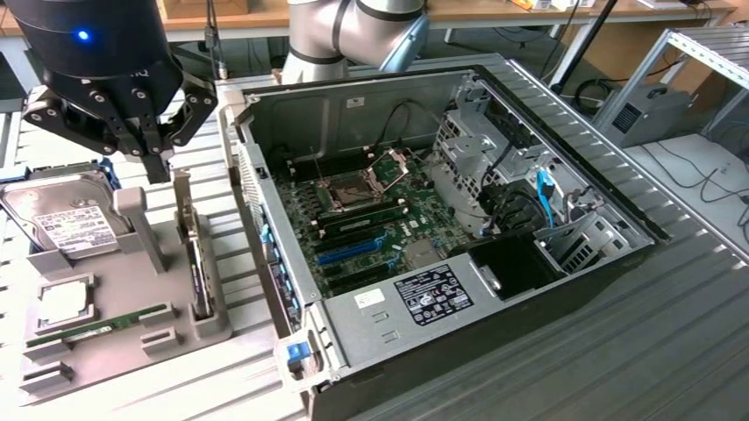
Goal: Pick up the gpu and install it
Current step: 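Reach for the gpu, then pick up the gpu and move the gpu toward the slot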
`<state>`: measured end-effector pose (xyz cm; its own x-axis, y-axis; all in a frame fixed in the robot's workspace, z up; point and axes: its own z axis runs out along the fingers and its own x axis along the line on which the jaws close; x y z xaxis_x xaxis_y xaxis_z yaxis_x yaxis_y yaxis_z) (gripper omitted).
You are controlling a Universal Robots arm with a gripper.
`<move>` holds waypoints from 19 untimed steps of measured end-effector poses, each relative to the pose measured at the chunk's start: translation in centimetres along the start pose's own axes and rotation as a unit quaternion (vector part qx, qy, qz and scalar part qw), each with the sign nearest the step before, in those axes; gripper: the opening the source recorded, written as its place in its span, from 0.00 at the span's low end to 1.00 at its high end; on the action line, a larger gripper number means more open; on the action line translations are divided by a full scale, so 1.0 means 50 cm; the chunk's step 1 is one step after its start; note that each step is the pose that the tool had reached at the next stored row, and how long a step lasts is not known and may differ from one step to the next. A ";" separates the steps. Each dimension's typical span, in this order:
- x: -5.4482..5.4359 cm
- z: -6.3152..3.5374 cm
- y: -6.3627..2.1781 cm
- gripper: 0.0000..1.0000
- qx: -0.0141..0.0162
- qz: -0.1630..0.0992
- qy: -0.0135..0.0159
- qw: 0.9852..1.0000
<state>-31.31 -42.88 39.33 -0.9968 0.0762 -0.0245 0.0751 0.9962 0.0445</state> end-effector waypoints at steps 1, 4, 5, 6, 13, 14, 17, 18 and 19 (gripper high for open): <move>0.000 0.000 0.000 0.11 0.000 0.000 0.000 1.000; 0.000 0.000 0.000 0.11 0.000 0.000 0.000 1.000; 0.000 0.000 0.000 0.11 0.000 0.000 0.000 1.000; 0.000 0.000 0.000 0.11 0.000 0.000 0.000 1.000; 0.000 0.000 0.000 0.11 0.000 0.000 0.000 1.000; 0.000 0.000 0.000 0.11 0.000 0.000 0.000 1.000; 0.000 0.000 0.000 0.36 0.000 0.000 0.000 1.000; 0.000 0.000 0.000 0.36 0.000 0.000 0.000 1.000; 0.000 0.000 0.000 0.42 0.000 0.000 0.000 1.000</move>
<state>-31.31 -42.88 39.33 -0.9968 0.0762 -0.0244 0.0751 0.9962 0.0445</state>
